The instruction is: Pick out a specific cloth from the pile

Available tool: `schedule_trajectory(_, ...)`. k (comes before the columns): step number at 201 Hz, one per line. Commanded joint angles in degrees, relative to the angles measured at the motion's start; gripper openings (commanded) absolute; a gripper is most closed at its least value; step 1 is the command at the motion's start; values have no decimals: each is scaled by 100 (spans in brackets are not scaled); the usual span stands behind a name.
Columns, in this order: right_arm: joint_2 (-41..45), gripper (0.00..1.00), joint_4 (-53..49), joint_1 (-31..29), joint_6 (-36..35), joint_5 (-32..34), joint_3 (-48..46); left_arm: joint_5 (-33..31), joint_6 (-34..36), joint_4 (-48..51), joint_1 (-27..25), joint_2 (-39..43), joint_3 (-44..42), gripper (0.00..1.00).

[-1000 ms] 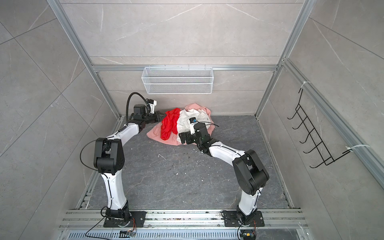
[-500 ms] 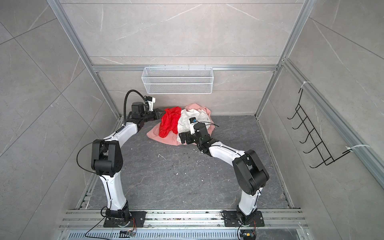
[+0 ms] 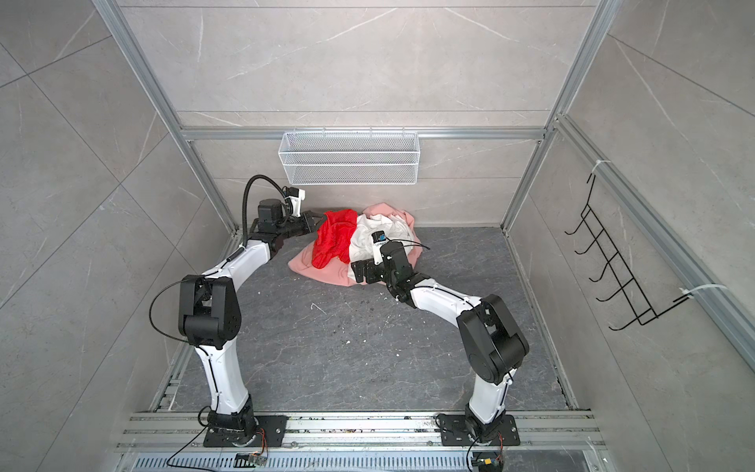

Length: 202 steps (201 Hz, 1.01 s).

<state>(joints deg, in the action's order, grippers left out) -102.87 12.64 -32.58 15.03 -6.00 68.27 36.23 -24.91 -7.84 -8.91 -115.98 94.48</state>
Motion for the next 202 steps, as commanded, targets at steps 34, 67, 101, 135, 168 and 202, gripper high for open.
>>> schedule_trajectory(34, 116, 99, 39, -50, 88, 65, 2, 192, -38, -526, -115, 586, 304, 0)
schedule_trajectory(67, 115, 99, 36, -54, 88, 68, 5, 210, -37, -543, -156, 598, 377, 0)
schedule_trajectory(101, 108, 99, 52, -56, 79, 49, 19, 218, -38, -550, -208, 620, 454, 0)
schedule_trajectory(135, 56, 99, 115, -51, 83, -2, 61, 236, -35, -552, -233, 656, 498, 0)
schedule_trajectory(168, -1, 100, 255, -78, -12, -103, 81, 252, -81, -612, -243, 697, 509, 0)
schedule_trajectory(202, -105, 99, 239, -98, -123, -89, 210, 262, -109, -627, -268, 716, 537, 0)
